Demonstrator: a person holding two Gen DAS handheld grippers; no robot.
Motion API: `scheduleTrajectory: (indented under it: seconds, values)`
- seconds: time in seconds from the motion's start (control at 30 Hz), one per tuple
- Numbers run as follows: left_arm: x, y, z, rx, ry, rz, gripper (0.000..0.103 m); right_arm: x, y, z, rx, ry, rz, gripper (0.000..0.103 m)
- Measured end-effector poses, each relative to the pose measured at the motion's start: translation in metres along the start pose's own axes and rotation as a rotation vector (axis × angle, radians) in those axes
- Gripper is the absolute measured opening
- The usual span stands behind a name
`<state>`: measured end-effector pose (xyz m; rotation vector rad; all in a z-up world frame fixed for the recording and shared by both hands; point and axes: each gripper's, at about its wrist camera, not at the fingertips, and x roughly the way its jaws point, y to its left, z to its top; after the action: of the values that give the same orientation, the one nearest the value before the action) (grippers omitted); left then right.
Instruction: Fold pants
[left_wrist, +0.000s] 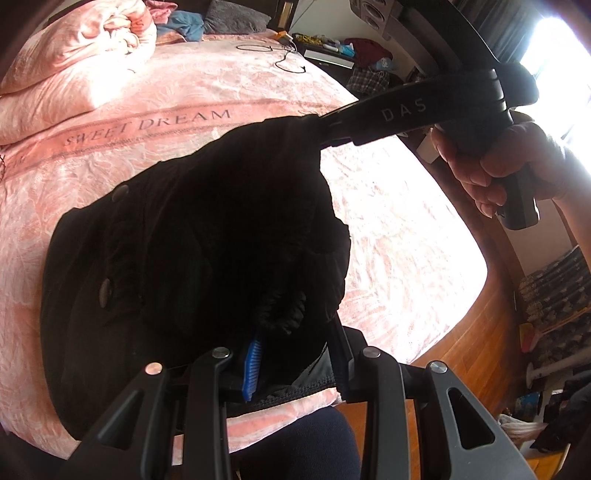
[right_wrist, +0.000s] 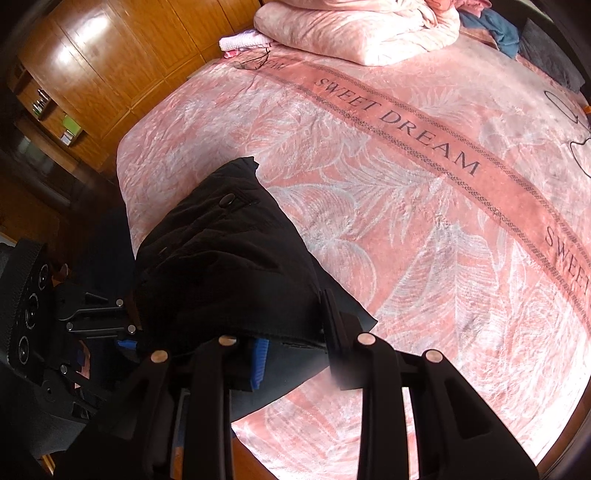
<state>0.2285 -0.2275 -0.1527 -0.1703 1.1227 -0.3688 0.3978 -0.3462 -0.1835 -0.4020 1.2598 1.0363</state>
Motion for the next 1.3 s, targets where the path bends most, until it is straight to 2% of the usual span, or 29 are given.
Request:
scheduleTrajectory:
  seconds: [0.4,0.6,0.67,0.77,0.83,0.87,0.9,0.97,1.0,1.07,1.13,1.2,1.27,1.3]
  values:
    - [0.040,0.001,-0.005,0.000,0.081,0.004,0.032,0.030,-0.033,-0.028,0.066,0.010,0.051,0.026]
    - [0.052,0.000,-0.004,0.004,0.111,0.004,0.032,0.040,-0.040,-0.040,0.106,0.003,0.058,0.029]
    - [0.055,0.004,0.000,0.002,0.119,-0.003,0.033,0.041,-0.042,-0.044,0.120,-0.004,0.047,0.035]
    - [0.060,0.004,0.001,0.009,0.122,-0.009,0.035,0.042,-0.048,-0.051,0.161,-0.011,0.029,0.037]
    - [0.063,0.005,-0.001,0.012,0.121,-0.020,0.038,0.043,-0.049,-0.055,0.184,-0.012,0.000,0.039]
    - [0.063,0.006,-0.001,0.015,0.121,-0.033,0.044,0.043,-0.052,-0.058,0.209,-0.016,-0.022,0.044]
    - [0.062,0.007,0.000,0.015,0.124,-0.071,0.052,0.043,-0.054,-0.061,0.232,-0.021,-0.029,0.045]
    - [0.053,0.010,-0.001,0.001,0.120,-0.131,0.057,0.043,-0.061,-0.069,0.297,-0.025,-0.057,0.045]
    - [0.046,0.013,-0.001,-0.006,0.105,-0.158,0.064,0.041,-0.064,-0.074,0.333,-0.034,-0.061,0.045]
    - [0.027,0.023,-0.001,-0.019,0.064,-0.202,0.074,0.034,-0.069,-0.084,0.391,-0.058,-0.086,0.046]
    - [0.007,0.037,-0.001,-0.030,0.024,-0.234,0.078,0.022,-0.073,-0.094,0.455,-0.117,-0.094,0.046]
    - [-0.012,0.057,0.001,-0.058,-0.026,-0.224,0.084,0.003,-0.070,-0.101,0.514,-0.220,-0.100,0.046]
    - [-0.024,0.078,0.001,-0.087,-0.068,-0.198,0.087,-0.015,-0.055,-0.101,0.527,-0.349,-0.110,0.046]
    - [-0.028,0.090,0.000,-0.100,-0.088,-0.170,0.090,-0.018,-0.043,-0.098,0.520,-0.401,-0.059,0.046]
